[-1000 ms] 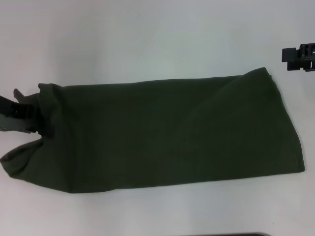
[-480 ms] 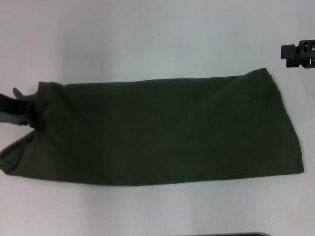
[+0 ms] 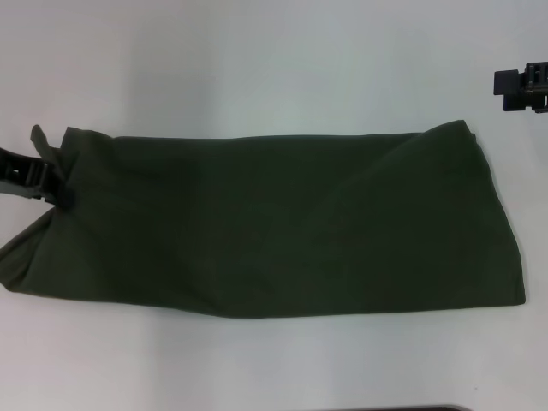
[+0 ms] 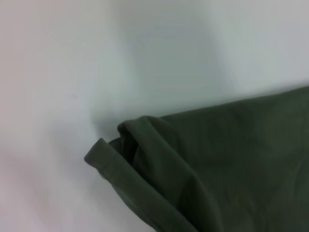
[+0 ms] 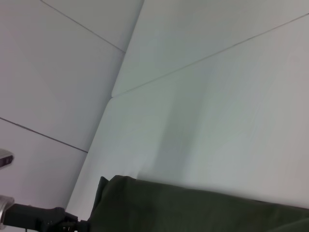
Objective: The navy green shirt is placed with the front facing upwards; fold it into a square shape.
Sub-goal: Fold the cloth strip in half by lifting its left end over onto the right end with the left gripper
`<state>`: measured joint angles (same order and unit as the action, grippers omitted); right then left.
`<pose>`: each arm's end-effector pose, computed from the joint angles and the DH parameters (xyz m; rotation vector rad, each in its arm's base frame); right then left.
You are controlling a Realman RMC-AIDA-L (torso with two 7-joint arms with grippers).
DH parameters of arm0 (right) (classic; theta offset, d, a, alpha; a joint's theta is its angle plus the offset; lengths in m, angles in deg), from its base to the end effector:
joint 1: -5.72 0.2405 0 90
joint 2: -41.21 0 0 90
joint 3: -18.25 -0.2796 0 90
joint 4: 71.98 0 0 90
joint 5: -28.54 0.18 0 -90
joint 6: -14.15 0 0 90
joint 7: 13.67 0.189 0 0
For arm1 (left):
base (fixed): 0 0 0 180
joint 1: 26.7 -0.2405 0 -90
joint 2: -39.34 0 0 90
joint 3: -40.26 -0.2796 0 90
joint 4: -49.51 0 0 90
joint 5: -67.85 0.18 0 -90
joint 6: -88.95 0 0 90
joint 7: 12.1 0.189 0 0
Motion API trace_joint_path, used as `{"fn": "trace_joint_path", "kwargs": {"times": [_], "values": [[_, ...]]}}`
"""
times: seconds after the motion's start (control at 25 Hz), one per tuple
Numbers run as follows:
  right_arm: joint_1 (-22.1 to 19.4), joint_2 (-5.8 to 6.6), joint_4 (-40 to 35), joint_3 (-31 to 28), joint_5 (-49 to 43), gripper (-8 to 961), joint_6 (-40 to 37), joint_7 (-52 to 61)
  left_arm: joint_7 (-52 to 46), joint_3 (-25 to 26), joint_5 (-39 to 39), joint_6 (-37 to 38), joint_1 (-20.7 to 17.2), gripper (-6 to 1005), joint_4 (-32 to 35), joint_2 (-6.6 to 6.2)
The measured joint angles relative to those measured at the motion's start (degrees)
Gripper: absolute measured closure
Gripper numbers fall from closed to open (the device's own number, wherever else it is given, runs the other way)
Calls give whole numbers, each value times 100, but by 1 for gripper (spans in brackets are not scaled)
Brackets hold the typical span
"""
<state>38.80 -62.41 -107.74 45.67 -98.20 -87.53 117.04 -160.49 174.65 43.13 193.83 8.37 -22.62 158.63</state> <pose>0.2892 0.3417 0.0599 -2.3572 1.7947 0.6387 -0.2789 0.3258 0.0044 -2.3002 -1.6421 0.2826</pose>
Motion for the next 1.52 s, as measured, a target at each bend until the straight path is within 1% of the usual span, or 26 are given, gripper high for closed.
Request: {"fn": "trace_joint_path", "kwargs": {"times": [0.12, 0.2, 0.4, 0.48, 0.52, 0.56, 0.6, 0.8, 0.96, 1.04, 1.28, 1.52], "values": [[2, 0, -1, 0, 0, 242, 22, 2, -6, 5, 44, 8, -4, 982, 80, -58], [5, 0, -1, 0, 0, 243, 37, 3, -25, 36, 55, -2, -34, 983, 150, -126], [26, 0, -1, 0, 0, 244, 53, 6, -61, 184, 82, -58, -93, 983, 352, -334], [34, 0, -2, -3, 0, 244, 59, 6, -70, 232, 124, -96, -101, 983, 463, -433], [39, 6, -1, -6, 0, 244, 64, 7, -77, 289, 155, -146, -104, 983, 569, -514], [39, 6, -1, -6, 0, 244, 64, 7, -77, 289, 155, -146, -104, 983, 569, -514], [41, 12, -1, -7, 0, 244, 68, 11, -80, 330, 179, -195, -114, 983, 623, -566], [41, 29, -1, -14, 0, 245, 81, 16, -91, 546, 523, -317, -128, 983, 681, -635], [41, 34, -1, -20, 0, 246, 96, 15, -49, 679, 557, -262, -123, 983, 700, -657], [40, 35, -1, -20, 0, 246, 97, 16, 11, 704, 455, -156, -117, 983, 699, -657], [34, 35, -2, -20, 0, 247, 94, 23, 262, 834, -563, 544, -52, 983, 829, -655], [41, 35, -1, -17, 0, 248, 66, 24, 276, 807, -735, 614, -34, 983, 1071, -660]]}}
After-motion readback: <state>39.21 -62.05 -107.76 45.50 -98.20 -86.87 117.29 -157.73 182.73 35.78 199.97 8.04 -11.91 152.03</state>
